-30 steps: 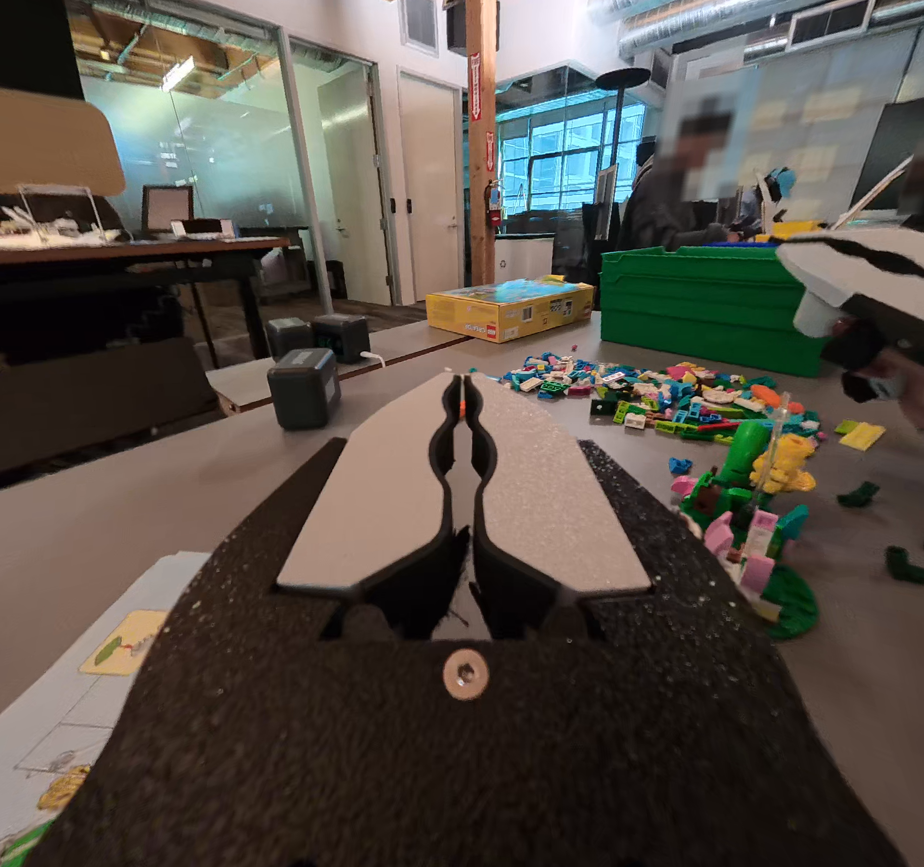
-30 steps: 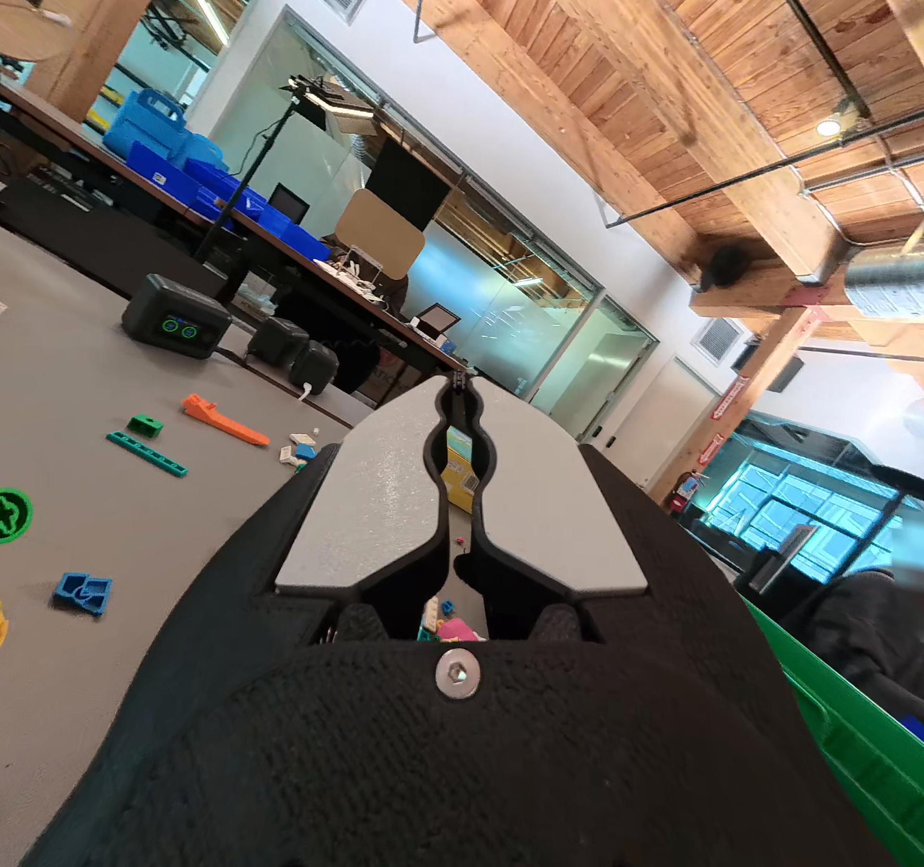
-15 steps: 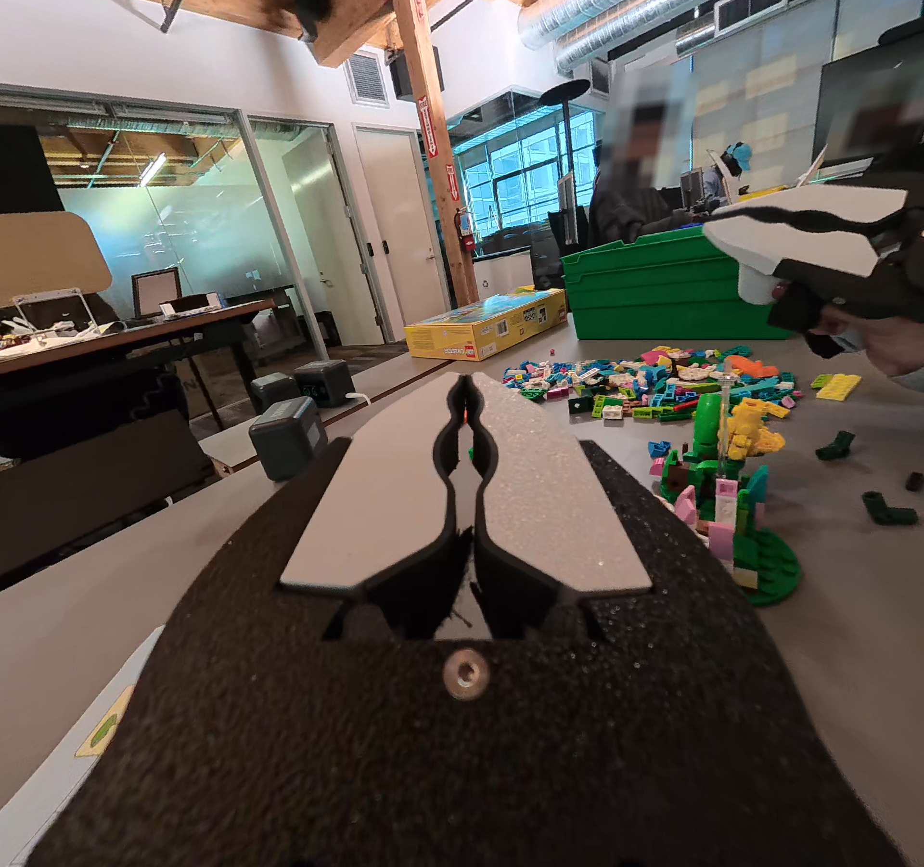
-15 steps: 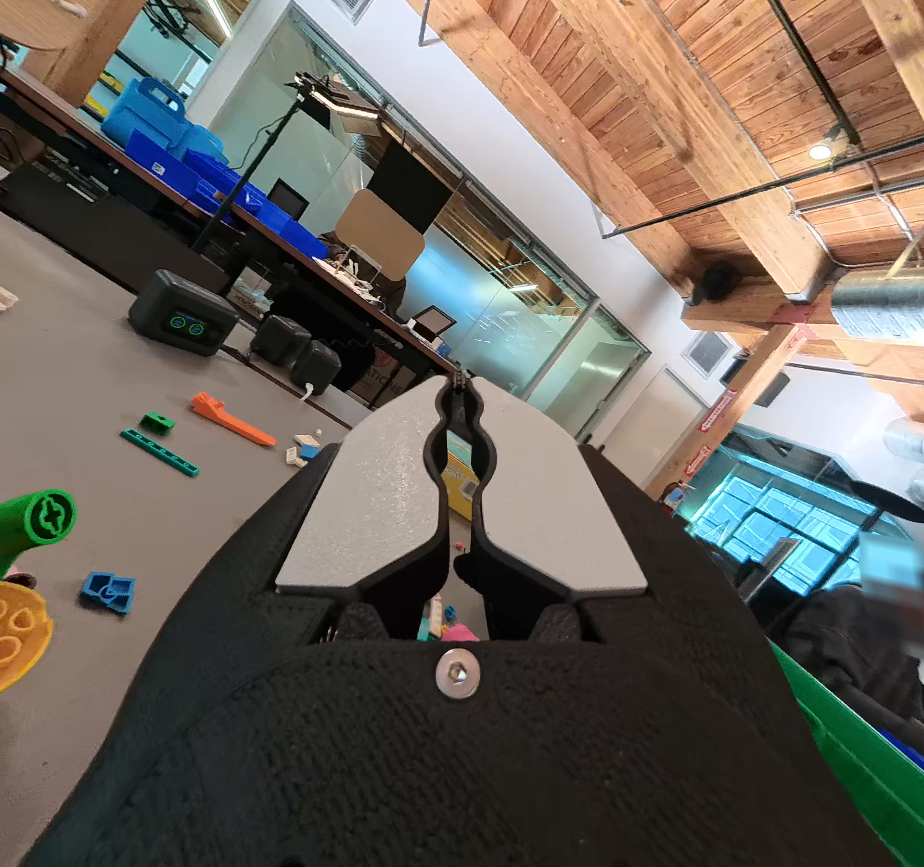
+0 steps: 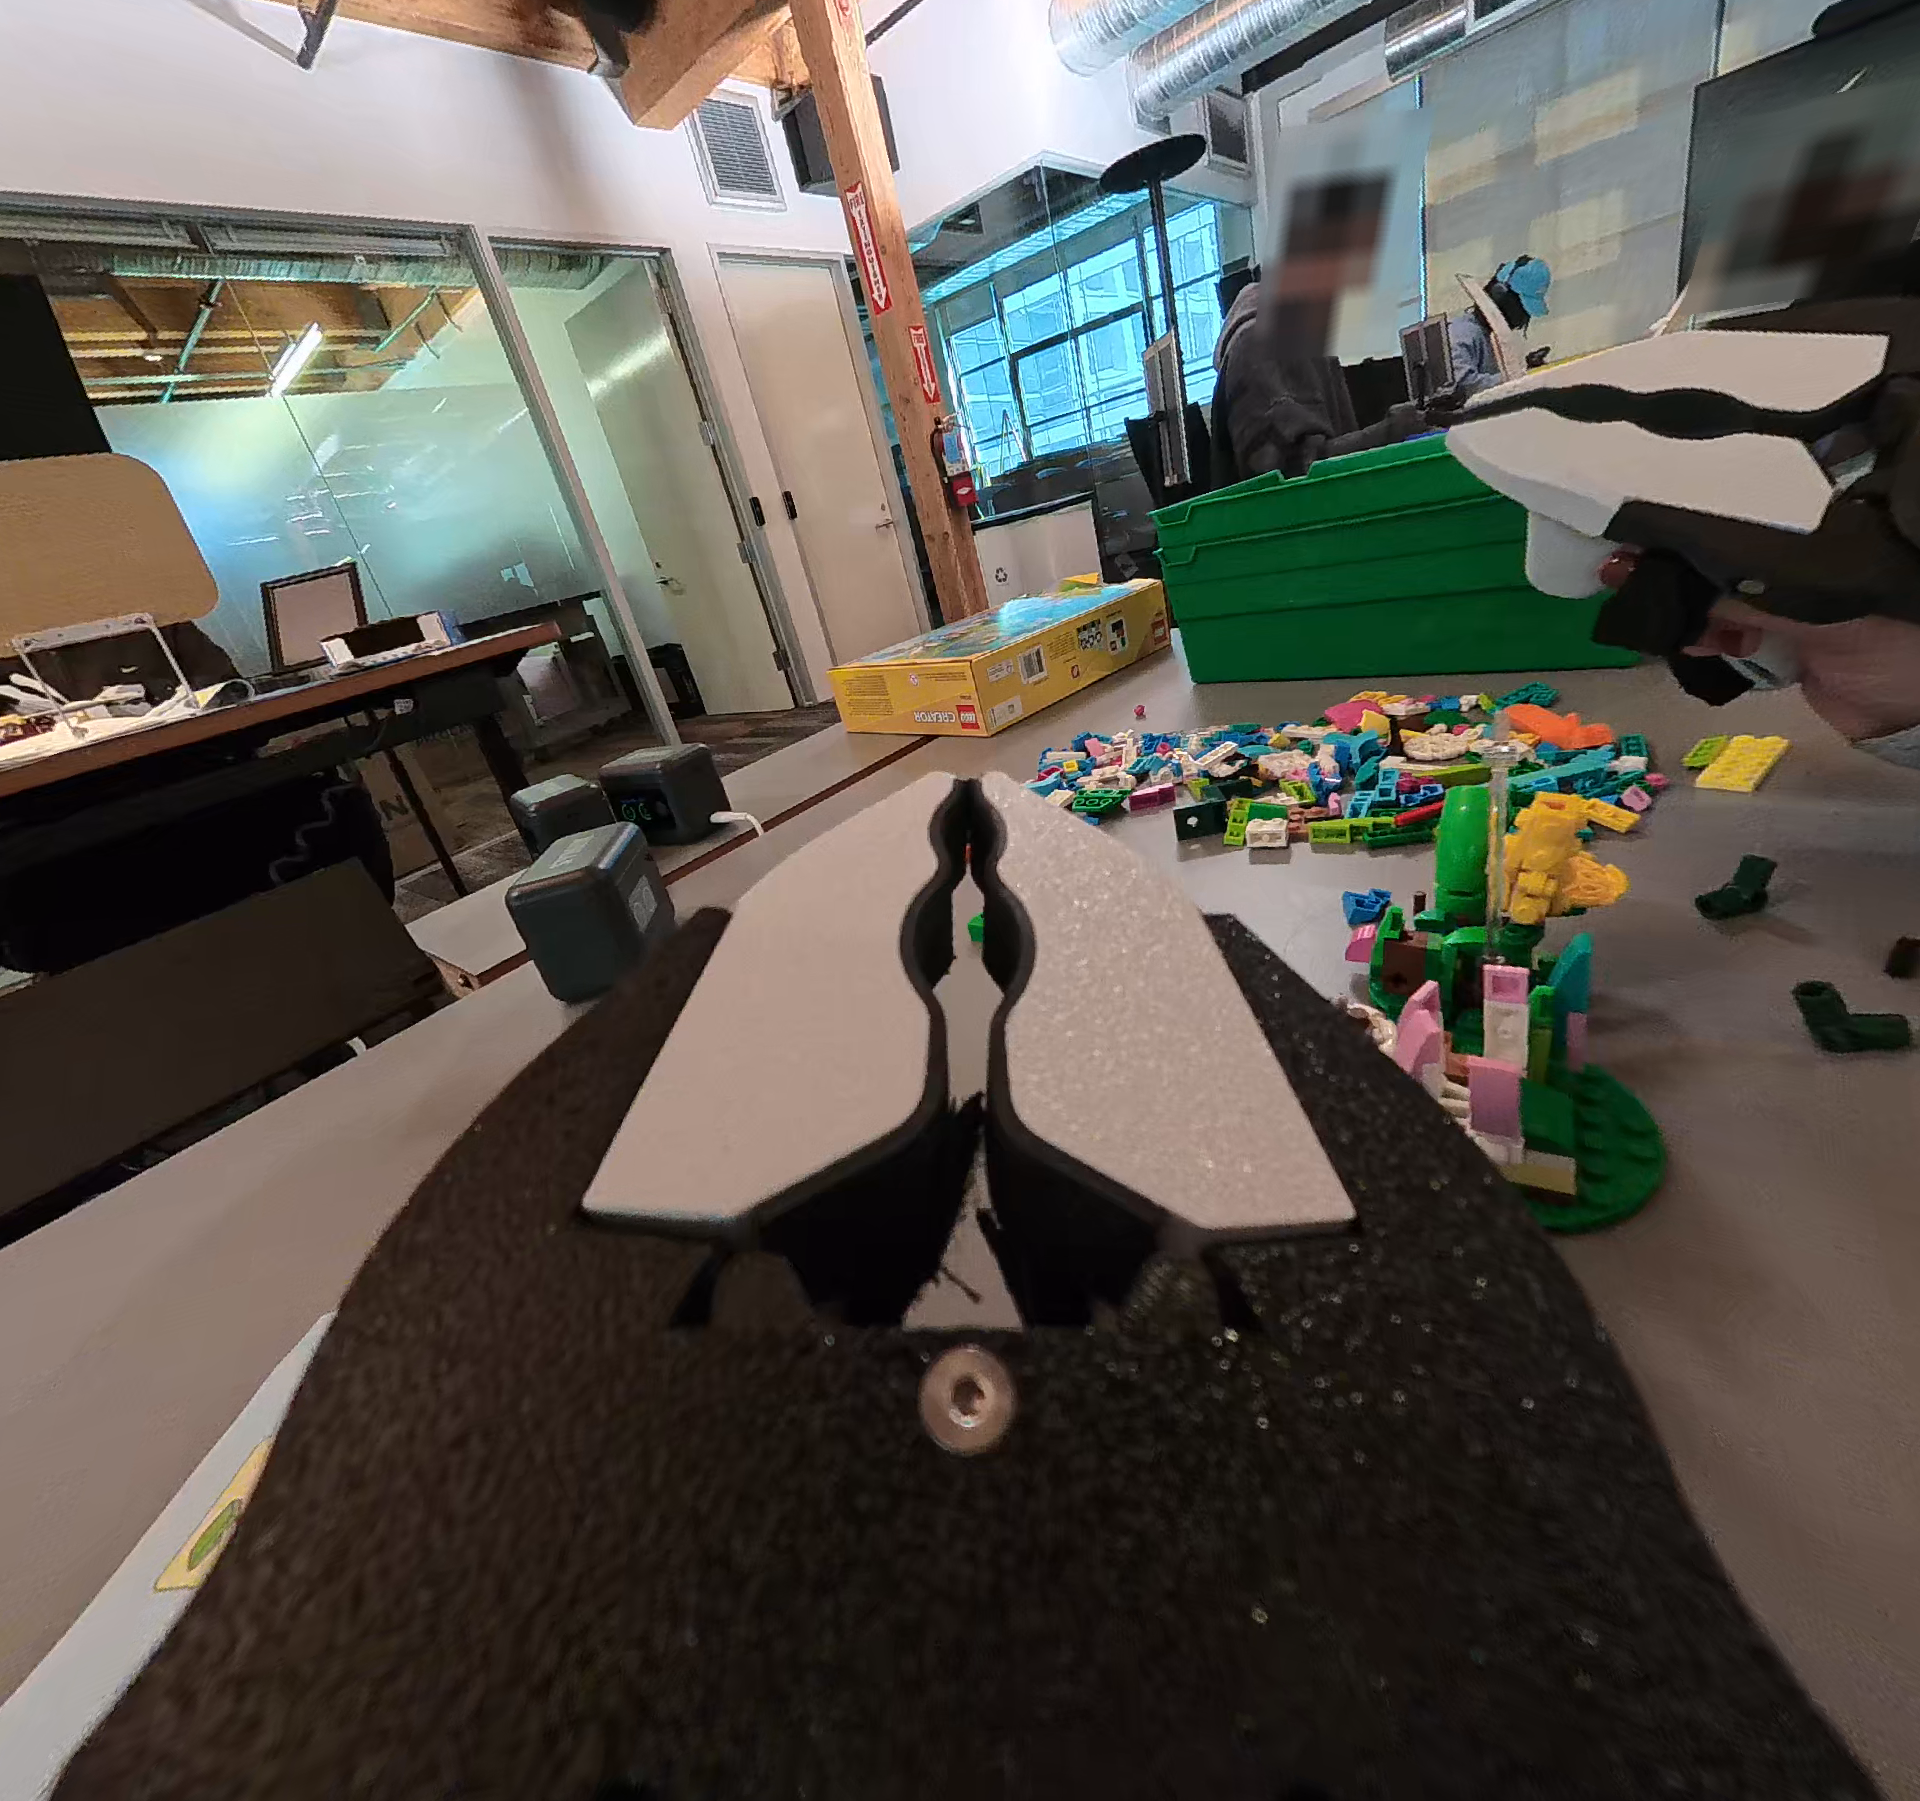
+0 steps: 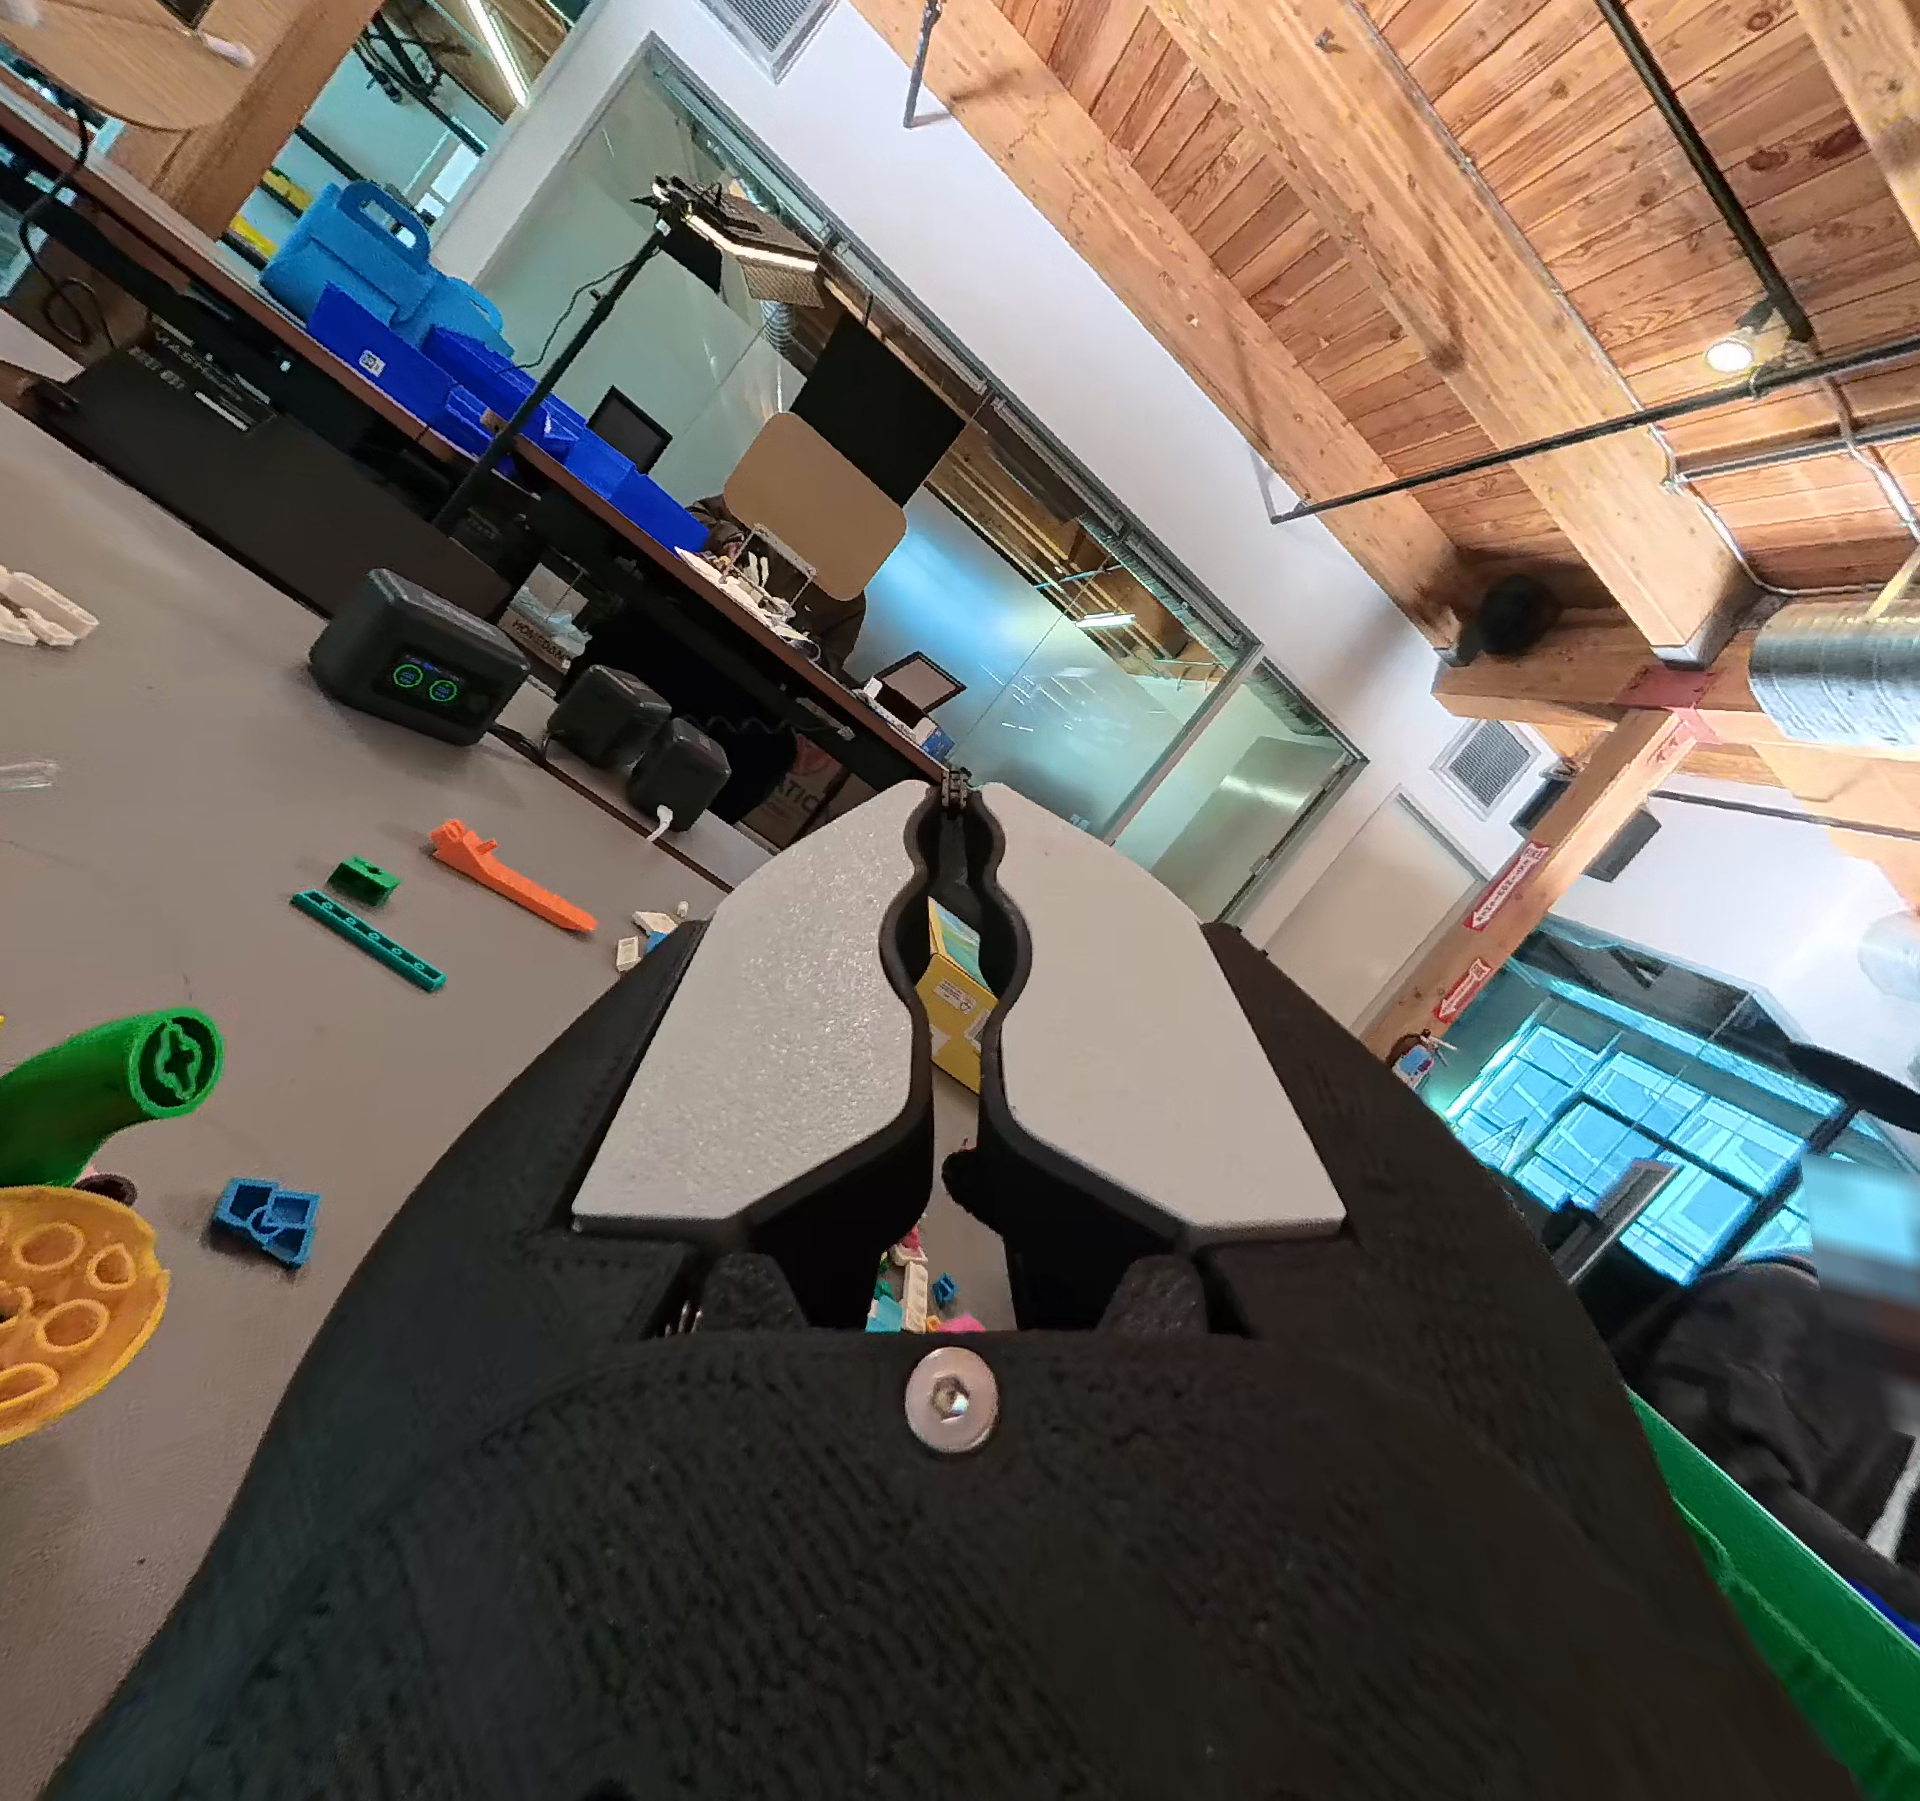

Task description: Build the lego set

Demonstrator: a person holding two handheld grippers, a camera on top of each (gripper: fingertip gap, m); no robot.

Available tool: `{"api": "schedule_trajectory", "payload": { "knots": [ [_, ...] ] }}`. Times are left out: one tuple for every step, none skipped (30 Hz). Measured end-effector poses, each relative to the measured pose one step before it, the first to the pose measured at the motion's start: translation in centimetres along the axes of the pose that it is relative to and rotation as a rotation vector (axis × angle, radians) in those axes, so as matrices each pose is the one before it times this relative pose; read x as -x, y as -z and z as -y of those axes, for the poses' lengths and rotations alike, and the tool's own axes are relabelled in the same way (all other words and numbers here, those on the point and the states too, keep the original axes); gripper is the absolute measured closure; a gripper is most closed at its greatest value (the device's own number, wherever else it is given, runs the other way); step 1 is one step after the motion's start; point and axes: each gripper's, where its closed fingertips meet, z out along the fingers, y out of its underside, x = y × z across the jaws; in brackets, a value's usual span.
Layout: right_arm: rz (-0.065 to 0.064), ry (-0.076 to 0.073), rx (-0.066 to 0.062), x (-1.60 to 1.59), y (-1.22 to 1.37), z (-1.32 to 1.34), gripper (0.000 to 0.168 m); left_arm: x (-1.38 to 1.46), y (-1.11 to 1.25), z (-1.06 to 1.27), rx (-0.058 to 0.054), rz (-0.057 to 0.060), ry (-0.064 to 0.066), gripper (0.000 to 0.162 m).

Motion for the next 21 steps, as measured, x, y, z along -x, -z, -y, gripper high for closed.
{"api": "schedule_trajectory", "payload": {
  "knots": [
    [0.0016, 0.0074, 0.0002, 0.071, 0.001, 0.018, 0.166, -0.009, -0.009, -0.031, 0.0010, -0.0012, 0.0016, 0.162],
    [-0.0001, 0.0066, -0.0006, 0.042, -0.001, 0.034, 0.166, -0.001, -0.007, -0.014, 0.0000, 0.0001, 0.0014, 0.162],
    [0.0007, 0.0039, -0.0011, 0.031, 0.011, 0.026, 0.166, 0.003, -0.003, 0.005, -0.0004, 0.0004, 0.0002, 0.162],
    [0.0009, 0.0015, -0.0006, 0.023, 0.003, 0.018, 0.166, -0.011, -0.001, -0.004, -0.0003, -0.0002, -0.0005, 0.162],
    [-0.0007, 0.0005, -0.0004, -0.005, 0.008, 0.019, 0.166, -0.003, -0.006, 0.012, -0.0008, 0.0000, -0.0009, 0.162],
    [-0.0012, -0.0003, -0.0008, -0.019, 0.001, 0.009, 0.166, -0.001, 0.004, 0.014, -0.0007, 0.0003, -0.0007, 0.162],
    [-0.0004, -0.0016, -0.0007, -0.019, 0.003, 0.018, 0.166, -0.003, 0.005, 0.011, -0.0005, 0.0002, -0.0006, 0.162],
    [-0.0002, -0.0016, 0.0001, -0.004, 0.004, 0.004, 0.166, 0.005, 0.007, 0.007, -0.0004, 0.0002, -0.0004, 0.162],
    [-0.0003, -0.0003, 0.0000, -0.002, 0.000, 0.000, 0.166, 0.002, -0.002, 0.004, -0.0003, 0.0001, 0.0000, 0.162],
    [0.0004, 0.0002, -0.0005, 0.008, 0.002, 0.014, 0.166, -0.006, -0.008, -0.006, 0.0001, -0.0009, 0.0006, 0.162],
    [0.0008, 0.0003, -0.0004, 0.023, 0.000, 0.022, 0.166, 0.003, 0.003, -0.006, 0.0003, -0.0002, 0.0006, 0.162],
    [0.0003, 0.0005, -0.0006, 0.015, -0.001, 0.024, 0.166, -0.008, -0.007, -0.014, 0.0002, -0.0006, -0.0003, 0.162],
    [0.0007, 0.0003, -0.0006, 0.022, -0.001, 0.024, 0.166, 0.004, 0.002, -0.004, 0.0003, 0.0001, -0.0003, 0.162],
    [0.0014, 0.0004, 0.0002, 0.038, -0.004, 0.002, 0.166, 0.003, -0.006, -0.015, 0.0002, 0.0002, -0.0002, 0.162],
    [0.0011, 0.0008, 0.0006, 0.017, -0.016, -0.011, 0.166, -0.011, 0.002, -0.004, 0.0003, -0.0007, 0.0002, 0.162],
    [0.0009, 0.0005, 0.0005, 0.021, 0.000, -0.012, 0.166, -0.014, -0.008, -0.005, 0.0004, -0.0005, -0.0002, 0.162],
    [0.0011, -0.0004, 0.0006, 0.013, -0.013, -0.006, 0.166, -0.020, 0.001, -0.008, 0.0002, -0.0005, -0.0013, 0.162],
    [0.0014, -0.0004, 0.0005, 0.036, -0.013, -0.017, 0.166, -0.017, -0.002, 0.005, -0.0002, -0.0011, -0.0010, 0.162],
    [0.0007, 0.0006, 0.0003, 0.016, 0.000, 0.005, 0.166, -0.019, -0.004, 0.009, -0.0005, -0.0008, -0.0001, 0.162],
    [0.0005, 0.0011, -0.0005, 0.020, -0.008, 0.025, 0.166, -0.013, 0.010, 0.022, -0.0012, -0.0006, -0.0006, 0.162],
    [0.0010, 0.0007, -0.0006, 0.026, -0.003, 0.010, 0.166, -0.015, 0.010, 0.023, -0.0011, -0.0003, -0.0012, 0.162]
  ]
}}
